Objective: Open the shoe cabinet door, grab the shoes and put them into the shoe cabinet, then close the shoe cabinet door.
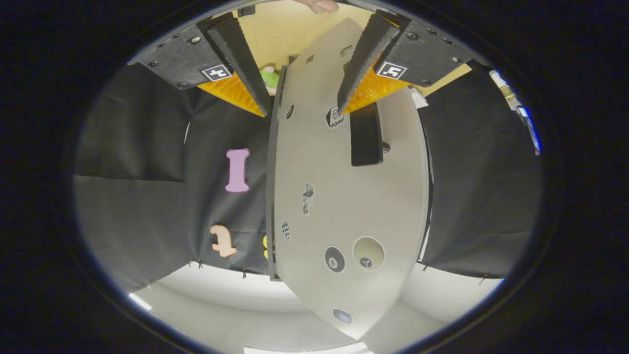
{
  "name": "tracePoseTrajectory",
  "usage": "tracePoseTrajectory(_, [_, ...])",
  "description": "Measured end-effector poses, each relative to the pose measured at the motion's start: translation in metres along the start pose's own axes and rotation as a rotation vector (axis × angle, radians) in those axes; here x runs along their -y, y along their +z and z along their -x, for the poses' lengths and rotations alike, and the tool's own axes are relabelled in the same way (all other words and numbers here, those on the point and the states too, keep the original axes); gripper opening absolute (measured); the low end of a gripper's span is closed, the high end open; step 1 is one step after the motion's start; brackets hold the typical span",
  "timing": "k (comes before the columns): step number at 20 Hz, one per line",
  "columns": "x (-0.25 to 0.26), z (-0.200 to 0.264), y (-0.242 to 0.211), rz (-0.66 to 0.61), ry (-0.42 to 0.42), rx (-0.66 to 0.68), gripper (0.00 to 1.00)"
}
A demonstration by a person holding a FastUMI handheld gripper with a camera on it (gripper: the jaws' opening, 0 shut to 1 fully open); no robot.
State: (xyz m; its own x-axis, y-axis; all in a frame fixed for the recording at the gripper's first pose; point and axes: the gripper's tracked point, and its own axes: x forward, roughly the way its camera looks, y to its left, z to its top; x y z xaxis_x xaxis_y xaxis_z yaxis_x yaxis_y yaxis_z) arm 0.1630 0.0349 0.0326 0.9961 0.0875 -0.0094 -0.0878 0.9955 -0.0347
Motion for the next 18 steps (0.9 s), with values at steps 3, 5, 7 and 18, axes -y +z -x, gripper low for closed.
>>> tracePoseTrajectory(3, [-0.026, -0.014, 0.002, -0.002, 0.001, -0.009, 0.92])
tracePoseTrajectory(5, [-0.048, -0.028, 0.001, -0.015, 0.004, -0.015, 0.93])
tracePoseTrajectory(7, [-0.073, -0.041, -0.006, -0.045, 0.026, -0.044, 0.93])
tracePoseTrajectory(18, [-0.074, -0.021, -0.021, -0.182, -0.025, -0.035, 0.95])
